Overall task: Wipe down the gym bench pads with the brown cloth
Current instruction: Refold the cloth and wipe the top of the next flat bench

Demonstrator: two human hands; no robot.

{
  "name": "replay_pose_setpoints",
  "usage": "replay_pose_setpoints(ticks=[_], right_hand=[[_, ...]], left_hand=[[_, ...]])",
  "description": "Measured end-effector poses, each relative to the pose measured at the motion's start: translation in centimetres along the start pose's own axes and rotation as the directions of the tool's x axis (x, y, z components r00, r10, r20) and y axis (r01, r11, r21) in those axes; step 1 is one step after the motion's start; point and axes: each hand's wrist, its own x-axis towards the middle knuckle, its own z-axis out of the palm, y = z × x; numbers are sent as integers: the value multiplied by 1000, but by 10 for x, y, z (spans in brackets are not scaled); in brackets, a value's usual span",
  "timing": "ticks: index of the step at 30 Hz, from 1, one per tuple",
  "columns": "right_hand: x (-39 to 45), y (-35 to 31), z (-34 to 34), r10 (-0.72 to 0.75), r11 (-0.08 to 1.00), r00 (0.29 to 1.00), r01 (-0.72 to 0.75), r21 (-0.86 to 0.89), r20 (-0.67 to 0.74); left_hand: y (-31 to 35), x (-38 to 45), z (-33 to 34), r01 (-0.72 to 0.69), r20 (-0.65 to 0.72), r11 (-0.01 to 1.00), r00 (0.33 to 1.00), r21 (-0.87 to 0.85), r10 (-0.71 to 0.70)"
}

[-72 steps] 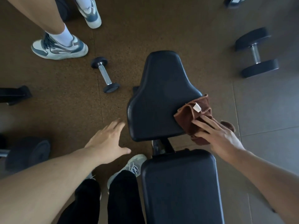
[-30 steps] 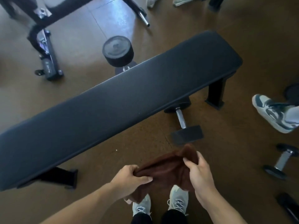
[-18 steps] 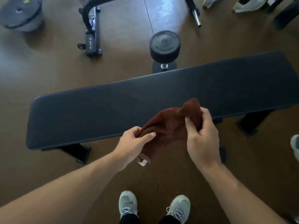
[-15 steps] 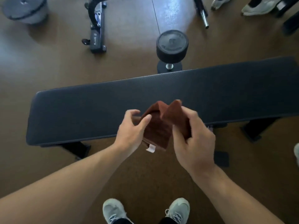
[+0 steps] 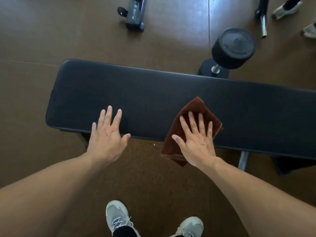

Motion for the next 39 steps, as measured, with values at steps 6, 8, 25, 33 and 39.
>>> replay_pose_setpoints(ticks=[6, 8, 25, 33, 39], right_hand=[[78, -55, -29, 71, 997, 994, -70, -17, 79], [91, -58, -34, 47, 998, 994, -44, -36, 94], [216, -76, -97, 9, 999, 999, -10, -44, -36], [169, -178, -41, 226, 974, 944, -212, 83, -240], [160, -262, -23, 269, 962, 932, -251, 106, -242]], left_hand=[[-70, 25, -14, 59, 4, 993, 998, 105, -60], [-87, 37, -23, 35, 32, 993, 999, 116, -39], [-89, 113, -46, 166, 136, 986, 977, 8, -166], [-93, 111, -49, 98, 132, 993, 987, -66, -89], [-207, 77, -54, -127, -72, 980, 991, -153, 117]])
